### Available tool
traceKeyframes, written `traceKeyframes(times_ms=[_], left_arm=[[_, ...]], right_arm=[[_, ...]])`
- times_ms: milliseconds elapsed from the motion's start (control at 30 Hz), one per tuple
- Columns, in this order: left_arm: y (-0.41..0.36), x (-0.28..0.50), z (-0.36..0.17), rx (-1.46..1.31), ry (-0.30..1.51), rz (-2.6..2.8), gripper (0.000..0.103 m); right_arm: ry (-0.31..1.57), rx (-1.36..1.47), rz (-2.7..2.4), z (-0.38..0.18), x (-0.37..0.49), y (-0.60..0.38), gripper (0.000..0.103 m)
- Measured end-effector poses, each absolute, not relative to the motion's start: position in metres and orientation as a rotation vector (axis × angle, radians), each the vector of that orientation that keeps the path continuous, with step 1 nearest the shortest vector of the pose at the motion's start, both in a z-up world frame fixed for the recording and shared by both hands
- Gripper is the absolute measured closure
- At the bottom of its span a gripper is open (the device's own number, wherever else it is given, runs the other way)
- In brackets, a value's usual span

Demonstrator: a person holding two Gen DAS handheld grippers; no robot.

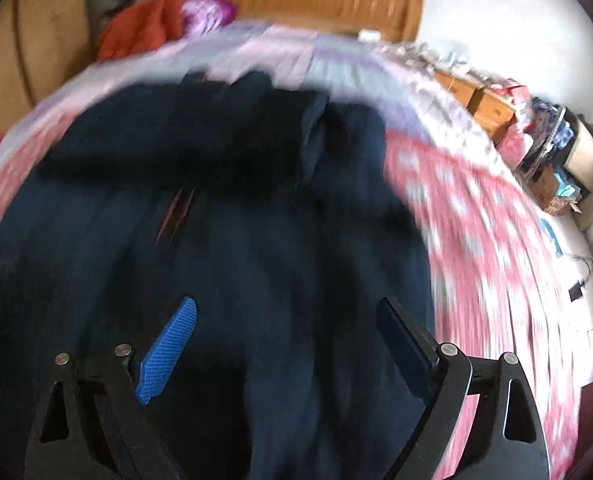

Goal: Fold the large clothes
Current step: 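Fold the held side over toward the jacket center and open the left tool, then move the right tool to the brown-trimmed jacket hem and grasp it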

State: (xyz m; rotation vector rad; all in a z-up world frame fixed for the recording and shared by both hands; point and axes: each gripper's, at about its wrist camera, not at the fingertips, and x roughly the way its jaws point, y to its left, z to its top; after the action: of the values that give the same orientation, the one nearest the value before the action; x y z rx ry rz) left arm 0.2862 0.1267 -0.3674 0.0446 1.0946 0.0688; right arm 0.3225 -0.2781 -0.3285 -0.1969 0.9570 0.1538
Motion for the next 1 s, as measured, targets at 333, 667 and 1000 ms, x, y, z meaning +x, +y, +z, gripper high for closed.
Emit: traceKeyframes(times_ms=[333,667,1000], left_arm=[[0.118,0.134,-0.333,0.033,1.122,0.204,0.004],[0.133,0.033,-0.241,0.032,0.998,0.21,0.004],[0.176,-0.051,-0.252,0.015,1.024,0.261,0.004]], right_arm=[[1.117,-0.238,0.138,-0.336,0.12,-0.322,0.01],[0.972,-0.241,-0.147,-0.244,0.03,-0.396,0.01],[0.984,-0.132,-0.276,-0.232,-0.062,-0.403,0.01]])
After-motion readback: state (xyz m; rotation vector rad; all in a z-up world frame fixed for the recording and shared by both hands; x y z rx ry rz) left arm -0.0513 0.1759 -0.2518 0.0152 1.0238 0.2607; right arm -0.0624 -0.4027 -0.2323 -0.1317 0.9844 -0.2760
